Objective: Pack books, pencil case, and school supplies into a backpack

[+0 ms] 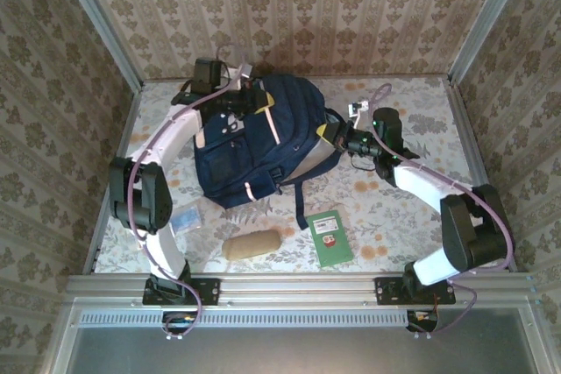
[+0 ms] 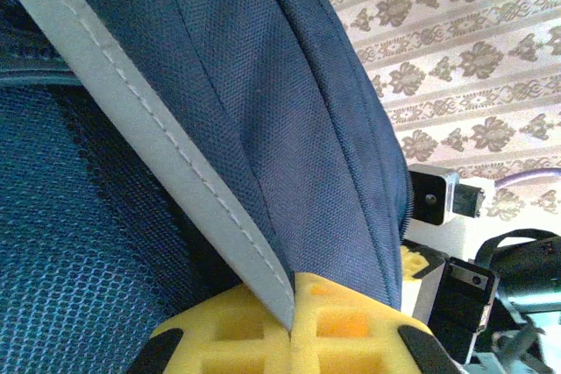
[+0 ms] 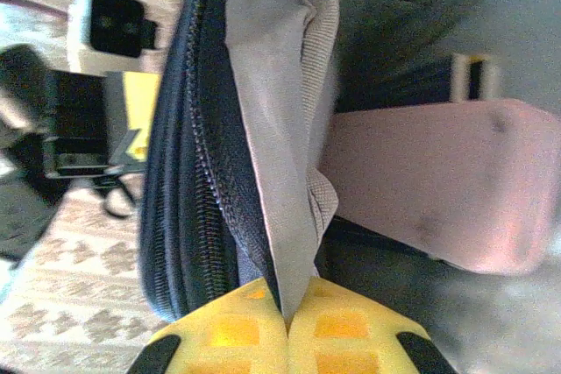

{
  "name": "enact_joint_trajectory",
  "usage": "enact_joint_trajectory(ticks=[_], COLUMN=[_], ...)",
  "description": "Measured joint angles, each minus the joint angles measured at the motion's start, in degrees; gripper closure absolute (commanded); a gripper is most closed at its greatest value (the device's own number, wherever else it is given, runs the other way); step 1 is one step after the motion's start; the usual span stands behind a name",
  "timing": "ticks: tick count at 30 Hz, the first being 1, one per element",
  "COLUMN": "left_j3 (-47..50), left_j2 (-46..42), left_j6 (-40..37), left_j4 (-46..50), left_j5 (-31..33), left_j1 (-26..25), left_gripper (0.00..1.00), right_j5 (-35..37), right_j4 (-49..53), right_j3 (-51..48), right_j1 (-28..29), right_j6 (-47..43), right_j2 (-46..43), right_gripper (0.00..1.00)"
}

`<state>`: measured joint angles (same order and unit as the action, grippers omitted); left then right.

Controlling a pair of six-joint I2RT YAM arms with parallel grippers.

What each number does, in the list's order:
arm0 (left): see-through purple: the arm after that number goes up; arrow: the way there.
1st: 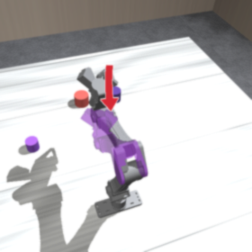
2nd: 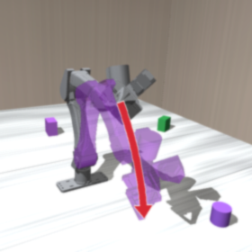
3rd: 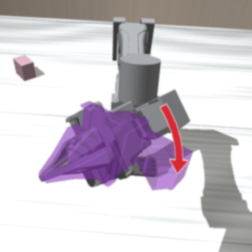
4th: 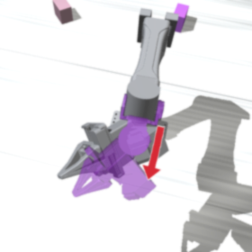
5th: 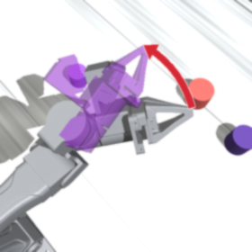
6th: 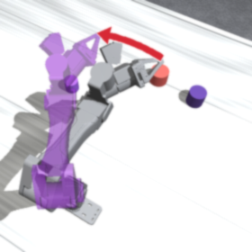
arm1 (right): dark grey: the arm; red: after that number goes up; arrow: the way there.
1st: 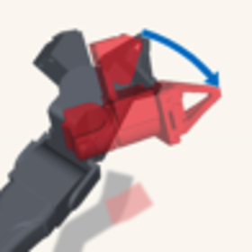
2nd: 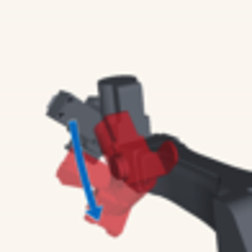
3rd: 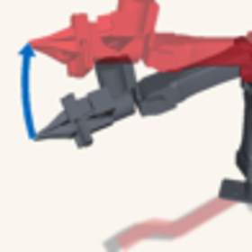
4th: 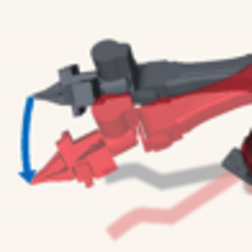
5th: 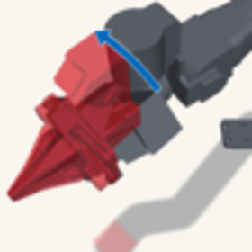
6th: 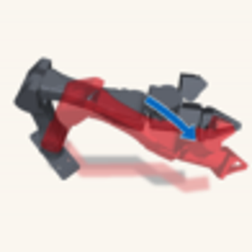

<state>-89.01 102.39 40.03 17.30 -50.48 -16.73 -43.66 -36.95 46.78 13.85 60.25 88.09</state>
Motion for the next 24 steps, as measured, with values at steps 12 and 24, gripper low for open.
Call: enact_joint_trajectory(ticks=[12, 24], left_j3=[3.1, 3.2], left_j2=[-5.9, -6.5], left_j6=[4.8, 6.9], left_j4=[-1.6, -3.1], left_j5=[-6.3, -6.1], left_j1=[5.5, 7.1], left_gripper=[1.0, 1.0], right_j5=[-8.0, -7.8], right_j4=[-25.9, -21.6], right_j3=[-2.6, -2.2], right_j1=[-0.6, -3.9], right_j6=[10.7, 8.5], right_j2=[3.8, 5.3], right_gripper=[0.87, 0.46])
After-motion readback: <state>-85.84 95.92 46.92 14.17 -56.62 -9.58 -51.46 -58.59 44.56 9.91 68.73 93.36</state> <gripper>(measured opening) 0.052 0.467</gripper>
